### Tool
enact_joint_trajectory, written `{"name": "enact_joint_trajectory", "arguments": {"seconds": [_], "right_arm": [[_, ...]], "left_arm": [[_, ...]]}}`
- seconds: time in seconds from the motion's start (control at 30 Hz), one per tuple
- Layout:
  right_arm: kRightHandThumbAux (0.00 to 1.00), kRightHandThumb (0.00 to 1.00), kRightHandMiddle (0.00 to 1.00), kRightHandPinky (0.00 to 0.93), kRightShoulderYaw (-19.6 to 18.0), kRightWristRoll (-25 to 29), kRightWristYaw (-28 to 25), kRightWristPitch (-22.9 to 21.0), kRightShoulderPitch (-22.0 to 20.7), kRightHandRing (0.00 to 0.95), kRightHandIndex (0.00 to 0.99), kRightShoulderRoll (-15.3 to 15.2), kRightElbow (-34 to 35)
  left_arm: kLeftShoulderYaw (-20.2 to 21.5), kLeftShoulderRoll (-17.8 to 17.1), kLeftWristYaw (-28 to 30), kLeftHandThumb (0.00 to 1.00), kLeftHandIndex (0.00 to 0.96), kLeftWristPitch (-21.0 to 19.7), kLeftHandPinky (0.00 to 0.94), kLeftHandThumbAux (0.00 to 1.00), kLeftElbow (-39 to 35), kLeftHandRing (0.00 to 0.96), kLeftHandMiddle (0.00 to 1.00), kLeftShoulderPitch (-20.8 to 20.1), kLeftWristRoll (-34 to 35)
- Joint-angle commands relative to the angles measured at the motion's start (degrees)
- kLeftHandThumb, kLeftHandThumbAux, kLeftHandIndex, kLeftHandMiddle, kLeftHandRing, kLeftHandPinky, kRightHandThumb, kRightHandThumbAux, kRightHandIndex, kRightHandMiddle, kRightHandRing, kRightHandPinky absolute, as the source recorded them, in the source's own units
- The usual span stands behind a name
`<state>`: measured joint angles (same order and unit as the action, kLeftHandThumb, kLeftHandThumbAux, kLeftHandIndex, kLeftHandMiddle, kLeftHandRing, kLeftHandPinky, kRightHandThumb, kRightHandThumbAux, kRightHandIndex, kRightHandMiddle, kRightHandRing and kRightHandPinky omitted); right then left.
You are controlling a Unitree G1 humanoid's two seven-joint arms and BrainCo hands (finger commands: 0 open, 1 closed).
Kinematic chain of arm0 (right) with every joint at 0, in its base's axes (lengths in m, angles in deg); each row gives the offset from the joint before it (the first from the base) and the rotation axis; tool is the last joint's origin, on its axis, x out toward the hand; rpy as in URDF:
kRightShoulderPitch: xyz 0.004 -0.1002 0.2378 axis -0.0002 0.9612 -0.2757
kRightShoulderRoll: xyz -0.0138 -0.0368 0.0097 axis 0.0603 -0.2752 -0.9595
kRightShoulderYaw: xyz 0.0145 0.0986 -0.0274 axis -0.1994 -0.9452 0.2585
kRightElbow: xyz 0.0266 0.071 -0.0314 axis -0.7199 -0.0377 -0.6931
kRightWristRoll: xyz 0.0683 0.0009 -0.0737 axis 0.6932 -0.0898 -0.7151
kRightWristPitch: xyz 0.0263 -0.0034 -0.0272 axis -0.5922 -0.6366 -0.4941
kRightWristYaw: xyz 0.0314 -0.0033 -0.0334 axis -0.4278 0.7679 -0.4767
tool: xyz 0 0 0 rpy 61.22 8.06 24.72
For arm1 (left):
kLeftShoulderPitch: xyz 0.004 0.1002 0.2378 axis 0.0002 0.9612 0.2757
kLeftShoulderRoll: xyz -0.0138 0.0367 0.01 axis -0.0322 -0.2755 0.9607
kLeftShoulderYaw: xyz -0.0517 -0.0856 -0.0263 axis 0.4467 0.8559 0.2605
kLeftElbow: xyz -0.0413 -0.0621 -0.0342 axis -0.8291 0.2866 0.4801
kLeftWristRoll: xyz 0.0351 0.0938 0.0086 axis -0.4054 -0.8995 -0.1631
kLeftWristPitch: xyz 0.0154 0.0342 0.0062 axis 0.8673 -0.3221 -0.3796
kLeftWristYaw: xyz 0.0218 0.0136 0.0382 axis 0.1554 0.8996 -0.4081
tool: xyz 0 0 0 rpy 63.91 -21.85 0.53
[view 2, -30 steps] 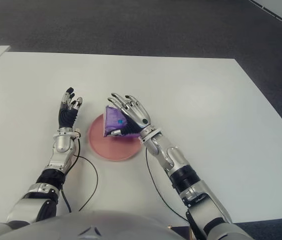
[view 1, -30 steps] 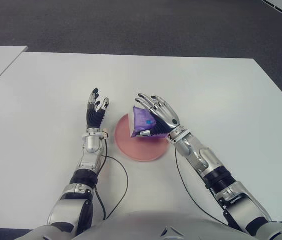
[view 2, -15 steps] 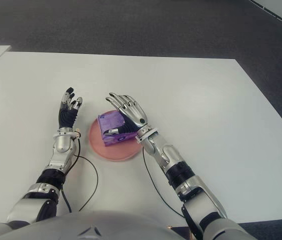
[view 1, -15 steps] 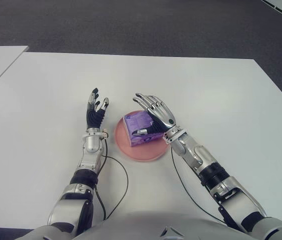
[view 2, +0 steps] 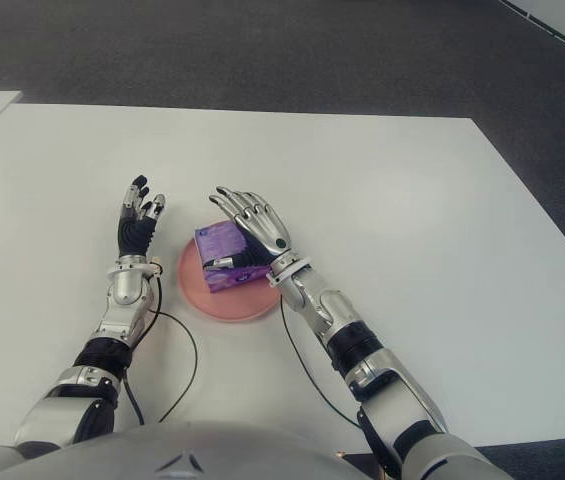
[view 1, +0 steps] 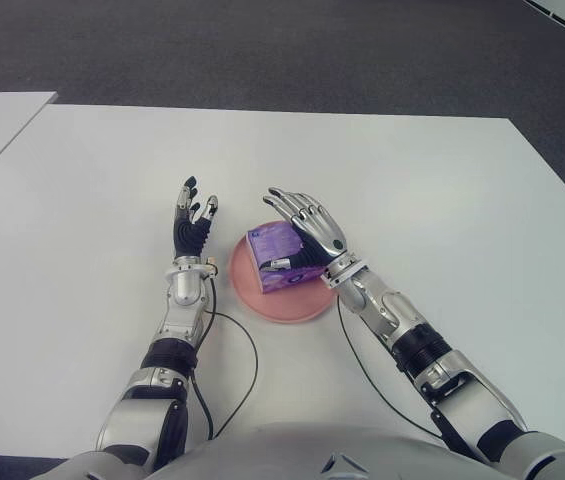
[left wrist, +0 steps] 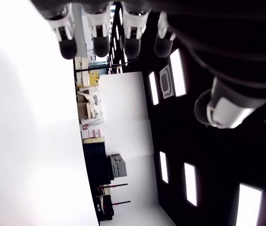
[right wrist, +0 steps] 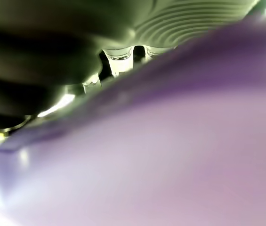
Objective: Put the tissue paper into the plate.
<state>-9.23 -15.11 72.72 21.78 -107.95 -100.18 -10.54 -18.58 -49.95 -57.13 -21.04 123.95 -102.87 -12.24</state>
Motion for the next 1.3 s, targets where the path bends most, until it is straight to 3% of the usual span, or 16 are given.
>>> {"name": "enact_joint_trajectory", "arguments": {"seconds": [0.03, 0.53, 0.77, 0.9, 1.1, 1.3], "right_arm": [[0.347, 0.084, 0.000, 0.000, 0.3, 0.6, -0.6, -0.1, -0.6, 0.000, 0.000, 0.1, -0.5], [0.337, 0.081, 0.000, 0.000, -1.0, 3.1, -3.3, -0.7, -0.6, 0.000, 0.000, -0.2, 0.0], [0.317, 0.059, 0.000, 0.000, -8.1, 13.6, -9.5, 0.3, 1.4, 0.000, 0.000, -1.6, 8.0], [0.320, 0.062, 0.000, 0.000, -13.0, 24.7, -13.5, 0.7, 3.7, 0.000, 0.000, 0.4, 13.2], [0.352, 0.092, 0.000, 0.000, -19.8, 34.6, -13.2, 3.1, 5.3, 0.000, 0.000, 2.9, 16.7], [0.385, 0.095, 0.000, 0.000, -25.4, 36.9, -10.6, 6.7, 7.4, 0.000, 0.000, 3.4, 15.9]], "left_arm": [[-0.4, 0.3, -0.3, 0.000, 0.000, -1.3, 0.000, 0.467, -0.3, 0.000, 0.000, 0.0, -0.4], [-0.6, 0.3, -1.3, 0.000, 0.000, -1.2, 0.000, 0.460, -0.4, 0.000, 0.000, 0.0, -1.7], [-0.3, 0.2, -0.3, 0.000, 0.000, -0.8, 0.000, 0.450, 0.0, 0.000, 0.000, 0.0, -0.9], [-0.2, 0.2, -0.3, 0.000, 0.000, -0.6, 0.000, 0.443, 0.1, 0.000, 0.000, 0.0, -0.7], [-0.2, 0.3, -0.5, 0.004, 0.000, -0.1, 0.000, 0.438, 0.0, 0.000, 0.000, 0.2, -0.8], [-0.3, 0.4, -0.2, 0.008, 0.000, 0.5, 0.000, 0.440, -0.3, 0.000, 0.000, 0.4, -0.6]]}}
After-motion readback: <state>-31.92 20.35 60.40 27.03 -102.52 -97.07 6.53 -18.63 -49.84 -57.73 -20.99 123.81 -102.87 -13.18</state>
